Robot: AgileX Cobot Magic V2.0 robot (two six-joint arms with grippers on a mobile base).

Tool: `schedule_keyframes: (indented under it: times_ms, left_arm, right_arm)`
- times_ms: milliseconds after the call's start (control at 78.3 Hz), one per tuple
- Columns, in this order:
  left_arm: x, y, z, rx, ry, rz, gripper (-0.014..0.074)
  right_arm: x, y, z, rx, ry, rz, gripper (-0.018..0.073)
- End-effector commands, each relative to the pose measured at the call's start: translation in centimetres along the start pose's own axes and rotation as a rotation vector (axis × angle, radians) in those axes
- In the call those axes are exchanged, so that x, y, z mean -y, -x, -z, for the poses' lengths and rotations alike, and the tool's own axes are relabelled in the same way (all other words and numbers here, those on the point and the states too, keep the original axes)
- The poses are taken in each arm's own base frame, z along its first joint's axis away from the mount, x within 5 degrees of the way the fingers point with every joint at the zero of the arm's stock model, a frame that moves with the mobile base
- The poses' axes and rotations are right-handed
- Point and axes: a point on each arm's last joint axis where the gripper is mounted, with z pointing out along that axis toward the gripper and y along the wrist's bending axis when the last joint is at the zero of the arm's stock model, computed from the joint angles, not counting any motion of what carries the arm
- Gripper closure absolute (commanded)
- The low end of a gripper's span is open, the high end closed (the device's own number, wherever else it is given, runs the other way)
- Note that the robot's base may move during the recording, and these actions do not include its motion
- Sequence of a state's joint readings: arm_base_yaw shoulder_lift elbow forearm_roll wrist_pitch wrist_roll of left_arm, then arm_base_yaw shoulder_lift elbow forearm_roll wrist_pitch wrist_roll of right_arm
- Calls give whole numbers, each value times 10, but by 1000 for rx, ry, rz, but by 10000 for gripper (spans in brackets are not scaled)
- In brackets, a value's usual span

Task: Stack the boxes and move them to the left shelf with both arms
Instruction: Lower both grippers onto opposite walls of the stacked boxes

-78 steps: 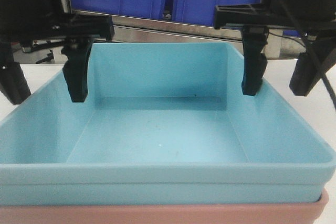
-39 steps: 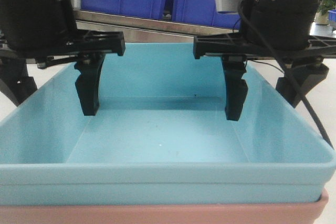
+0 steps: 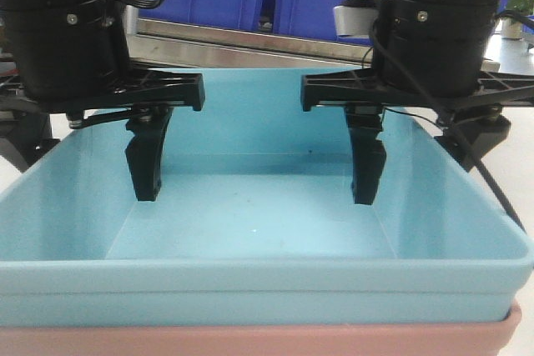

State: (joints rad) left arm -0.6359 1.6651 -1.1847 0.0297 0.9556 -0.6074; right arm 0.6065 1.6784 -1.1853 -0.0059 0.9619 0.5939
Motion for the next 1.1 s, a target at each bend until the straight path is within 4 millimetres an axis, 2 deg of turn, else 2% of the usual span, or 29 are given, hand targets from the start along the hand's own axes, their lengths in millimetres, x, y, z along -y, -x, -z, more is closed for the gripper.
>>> schedule_keyframes:
  times_ms: [0, 153, 817, 1085]
  left_arm:
    - [5, 4, 19, 62, -50, 2, 239]
    - [4, 3, 19, 57, -47, 2, 239]
    - [4, -2, 19, 3, -45, -5, 240]
    - [5, -2, 19, 2, -49, -2, 295]
  right_arm:
    - [-9, -1, 19, 64, 44, 39, 133]
    - [-14, -3, 19, 65, 51, 34, 133]
    - [-8, -1, 15, 64, -11, -10, 133]
    - [-8, -1, 15, 64, -11, -10, 133]
